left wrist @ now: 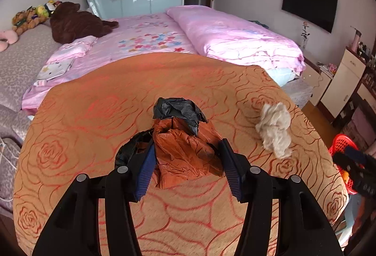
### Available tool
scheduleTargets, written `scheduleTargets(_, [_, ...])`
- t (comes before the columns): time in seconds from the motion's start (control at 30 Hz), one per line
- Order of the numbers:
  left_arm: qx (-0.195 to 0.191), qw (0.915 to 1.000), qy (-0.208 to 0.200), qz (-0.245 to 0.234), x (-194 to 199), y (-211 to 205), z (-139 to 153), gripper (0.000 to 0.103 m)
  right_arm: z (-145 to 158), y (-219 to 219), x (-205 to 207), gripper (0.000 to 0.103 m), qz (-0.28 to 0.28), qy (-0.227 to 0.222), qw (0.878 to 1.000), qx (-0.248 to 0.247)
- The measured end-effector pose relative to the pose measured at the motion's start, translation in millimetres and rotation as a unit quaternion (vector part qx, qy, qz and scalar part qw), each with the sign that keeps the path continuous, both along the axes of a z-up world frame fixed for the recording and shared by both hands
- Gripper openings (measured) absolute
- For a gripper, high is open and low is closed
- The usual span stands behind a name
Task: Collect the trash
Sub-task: 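Grasp the orange cloth bag with the left tool while the right tool grasps the white mesh net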
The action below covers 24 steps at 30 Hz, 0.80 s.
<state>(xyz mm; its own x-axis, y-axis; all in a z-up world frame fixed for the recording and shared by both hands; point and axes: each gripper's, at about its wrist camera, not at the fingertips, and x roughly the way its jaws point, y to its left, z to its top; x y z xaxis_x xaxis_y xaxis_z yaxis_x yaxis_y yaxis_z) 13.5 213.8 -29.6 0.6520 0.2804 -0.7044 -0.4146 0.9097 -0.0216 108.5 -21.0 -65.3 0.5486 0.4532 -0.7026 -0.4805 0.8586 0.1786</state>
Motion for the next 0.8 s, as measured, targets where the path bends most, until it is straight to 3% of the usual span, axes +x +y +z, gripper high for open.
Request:
scheduleTargets(0.47, [-0.027,0.9995,0.004,0.018,-24,9,-17,0.052,-10,120,18,0.068,0.063,-0.008,0.997,-0.044])
scheduleTargets(0.57, [-0.031,0.9994,0.0,0.017,-27,10,-18,0.052,-15,131,24,0.065,0.064,-0.007,0.996,-0.056])
scheduleTargets(0.8, [-0.033,0.9993,0.0,0.02,-31,10,-20,0.052,-20,139,29,0.043,0.064,-0.009,0.995,-0.073])
